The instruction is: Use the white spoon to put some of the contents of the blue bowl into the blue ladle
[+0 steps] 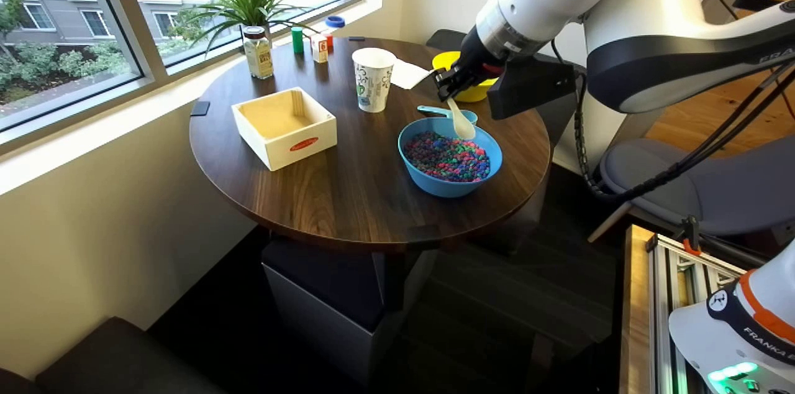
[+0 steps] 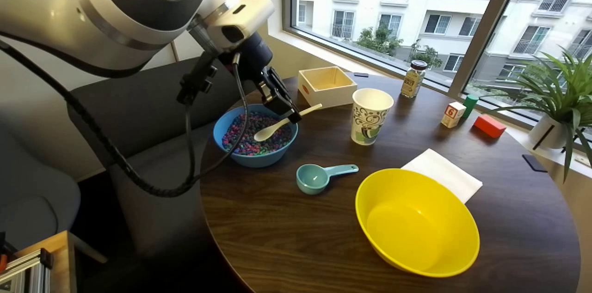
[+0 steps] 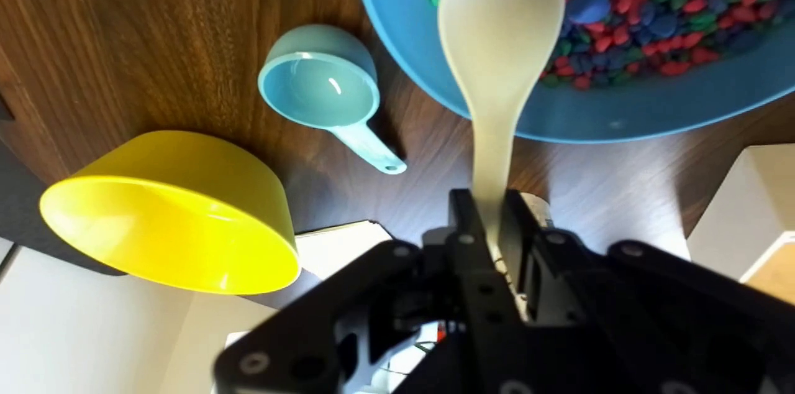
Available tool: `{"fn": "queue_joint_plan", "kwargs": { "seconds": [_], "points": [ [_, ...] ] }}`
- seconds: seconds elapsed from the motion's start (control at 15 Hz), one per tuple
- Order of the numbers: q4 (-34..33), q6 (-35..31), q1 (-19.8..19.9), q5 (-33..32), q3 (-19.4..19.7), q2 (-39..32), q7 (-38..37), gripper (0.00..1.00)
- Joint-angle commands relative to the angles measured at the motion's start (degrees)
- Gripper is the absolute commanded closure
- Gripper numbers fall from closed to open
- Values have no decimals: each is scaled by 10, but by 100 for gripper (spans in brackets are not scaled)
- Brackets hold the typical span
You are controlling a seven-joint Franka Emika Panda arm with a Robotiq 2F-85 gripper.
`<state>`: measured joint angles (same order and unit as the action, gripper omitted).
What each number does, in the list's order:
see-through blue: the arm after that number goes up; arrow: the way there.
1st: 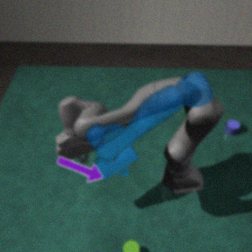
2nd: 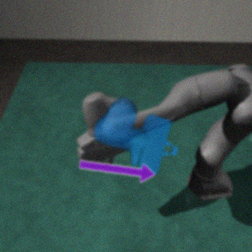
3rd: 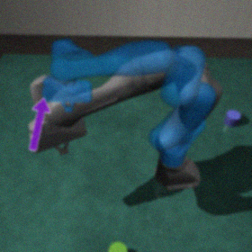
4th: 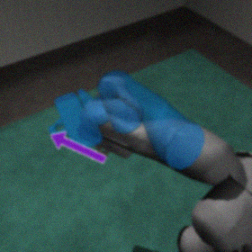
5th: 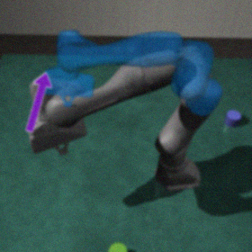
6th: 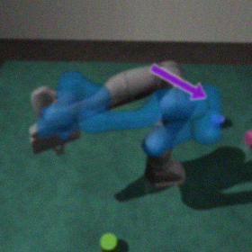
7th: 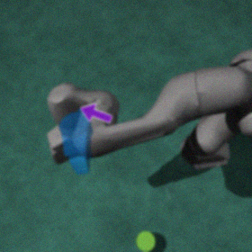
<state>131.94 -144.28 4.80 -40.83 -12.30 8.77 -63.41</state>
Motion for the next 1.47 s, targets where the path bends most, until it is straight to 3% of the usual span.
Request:
{"fn": "queue_joint_plan", "kwargs": {
  "seconds": [0.0, 0.93, 1.4],
  "points": [
    [-2, -6, -22, -33, 10, -17, -39, 97],
    [1, 22, -66, -87, 16, -41, -104, 97],
    [-3, 36, -74, -71, 21, -47, -103, 97]
  ]
}}
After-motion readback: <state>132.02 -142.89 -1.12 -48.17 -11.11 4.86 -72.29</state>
